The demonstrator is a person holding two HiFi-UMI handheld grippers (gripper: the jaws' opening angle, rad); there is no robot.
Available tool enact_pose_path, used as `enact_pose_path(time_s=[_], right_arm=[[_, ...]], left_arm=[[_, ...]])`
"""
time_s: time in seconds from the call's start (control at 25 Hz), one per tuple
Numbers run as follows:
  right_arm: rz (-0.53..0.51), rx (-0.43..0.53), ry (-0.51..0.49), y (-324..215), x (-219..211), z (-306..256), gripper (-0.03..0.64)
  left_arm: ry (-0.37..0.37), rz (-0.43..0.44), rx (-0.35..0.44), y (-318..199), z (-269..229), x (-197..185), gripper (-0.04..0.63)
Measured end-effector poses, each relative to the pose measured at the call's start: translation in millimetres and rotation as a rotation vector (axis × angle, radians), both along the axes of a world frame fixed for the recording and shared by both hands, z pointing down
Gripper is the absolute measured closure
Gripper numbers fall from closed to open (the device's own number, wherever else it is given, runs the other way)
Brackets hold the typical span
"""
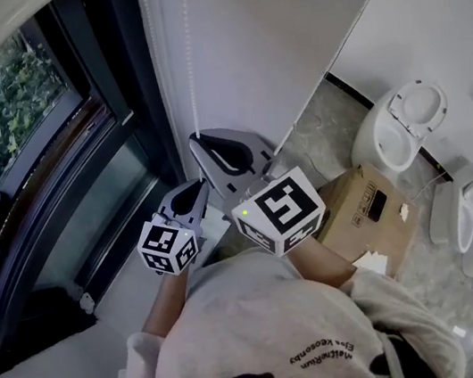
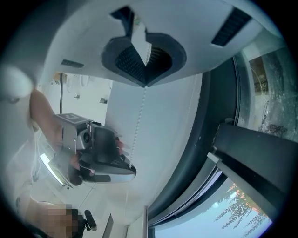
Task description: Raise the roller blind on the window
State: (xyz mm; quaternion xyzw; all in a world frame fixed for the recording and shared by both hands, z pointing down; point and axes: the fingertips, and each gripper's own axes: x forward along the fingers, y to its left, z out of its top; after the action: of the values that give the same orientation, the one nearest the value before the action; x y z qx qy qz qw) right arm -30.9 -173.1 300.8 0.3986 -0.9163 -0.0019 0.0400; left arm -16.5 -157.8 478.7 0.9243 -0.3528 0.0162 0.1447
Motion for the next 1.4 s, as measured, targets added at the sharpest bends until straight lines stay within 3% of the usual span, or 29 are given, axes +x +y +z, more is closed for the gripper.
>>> enact_pose_path(time_s=[0.28, 0.8, 1.0, 1.12, 1.24, 1.4], right_arm=[[0.024, -0.012, 0.033, 0, 1, 35, 0.606], [0.016, -0.133, 0.091, 1, 0, 115, 0.606], [0.009, -0.133, 0.099, 3, -3, 122, 0.606], [0.013, -0.13, 0.099, 2, -2, 122, 0.606], [0.02, -0.133, 0.093, 1, 2, 122, 0.606], [0.029, -0.122, 0.095, 1, 6, 121, 0.606]], left_arm=[[-0.033, -0.011, -0.047, -1, 35, -3, 0.586], [-0.129, 0.003, -0.199, 12, 112, -6, 0.586], [-0.113, -0.026, -0.215, 14, 118, -12, 0.584], [-0.117, 0.019, -0.196, 17, 114, -7, 0.576], [-0.043, 0.029, -0.174, 18, 94, -9, 0.433], [0.037, 0.068, -0.143, 19, 49, -15, 0.436]])
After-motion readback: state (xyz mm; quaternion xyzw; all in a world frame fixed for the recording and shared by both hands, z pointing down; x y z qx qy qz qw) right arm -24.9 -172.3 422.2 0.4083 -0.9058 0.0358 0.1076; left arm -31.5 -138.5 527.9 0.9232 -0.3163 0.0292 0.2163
